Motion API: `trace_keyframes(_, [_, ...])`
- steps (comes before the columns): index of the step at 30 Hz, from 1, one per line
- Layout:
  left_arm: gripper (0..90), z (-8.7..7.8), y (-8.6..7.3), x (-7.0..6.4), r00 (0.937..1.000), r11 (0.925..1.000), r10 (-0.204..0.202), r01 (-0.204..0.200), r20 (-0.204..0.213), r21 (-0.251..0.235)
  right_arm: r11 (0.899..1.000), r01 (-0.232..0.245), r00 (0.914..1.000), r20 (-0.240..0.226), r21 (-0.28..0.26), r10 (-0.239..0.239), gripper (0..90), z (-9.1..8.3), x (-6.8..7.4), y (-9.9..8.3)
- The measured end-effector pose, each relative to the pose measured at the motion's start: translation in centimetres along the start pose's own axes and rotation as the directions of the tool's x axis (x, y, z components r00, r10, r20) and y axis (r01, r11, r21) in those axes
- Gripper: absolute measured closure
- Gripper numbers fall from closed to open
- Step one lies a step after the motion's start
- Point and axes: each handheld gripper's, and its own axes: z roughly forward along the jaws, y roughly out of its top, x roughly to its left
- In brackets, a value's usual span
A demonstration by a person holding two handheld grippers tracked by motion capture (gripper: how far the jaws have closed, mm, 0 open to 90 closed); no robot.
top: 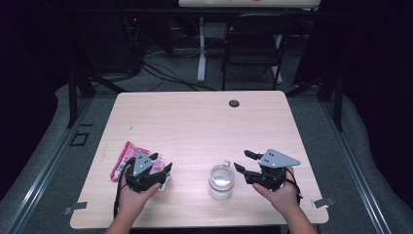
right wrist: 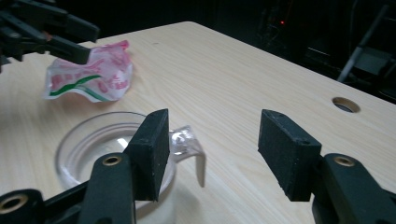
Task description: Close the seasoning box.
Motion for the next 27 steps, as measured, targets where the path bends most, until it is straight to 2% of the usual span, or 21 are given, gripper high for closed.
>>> trace_keyframes(4, [37.8, 0.0, 0.0, 0.1, 1.0000, 1.0000, -0.001, 0.001, -0.002, 0.004, 0.999, -0.046, 0.9976, 0.052, -0.003, 0.046, 43.2, -0.2, -1.0, -0.5])
trace_keyframes(8, [37.8, 0.0, 0.0, 0.1, 1.0000, 1.0000, -0.002, 0.002, -0.002, 0.003, 0.996, -0.091, 0.9882, 0.126, 0.024, 0.087, 44.0, 0.2, -1.7, -1.4])
trace_keyframes(11, [37.8, 0.0, 0.0, 0.1, 1.0000, 1.0000, -0.001, 0.001, -0.003, 0.005, 0.993, -0.106, 0.9856, 0.137, 0.049, 0.099, 44.0, 0.6, -2.0, -2.0])
trace_keyframes(21, [37.8, 0.0, 0.0, 0.1, 1.0000, 1.0000, 0.000, 0.000, -0.003, 0.005, 0.985, -0.154, 0.9746, 0.177, 0.083, 0.138, 44.0, 1.1, -3.3, -3.5])
trace_keyframes(27, [37.9, 0.1, -0.1, 0.1, 1.0000, 1.0000, -0.002, 0.002, -0.004, 0.006, 0.975, -0.199, 0.9613, 0.214, 0.102, 0.173, 44.2, 1.4, -3.7, -4.0])
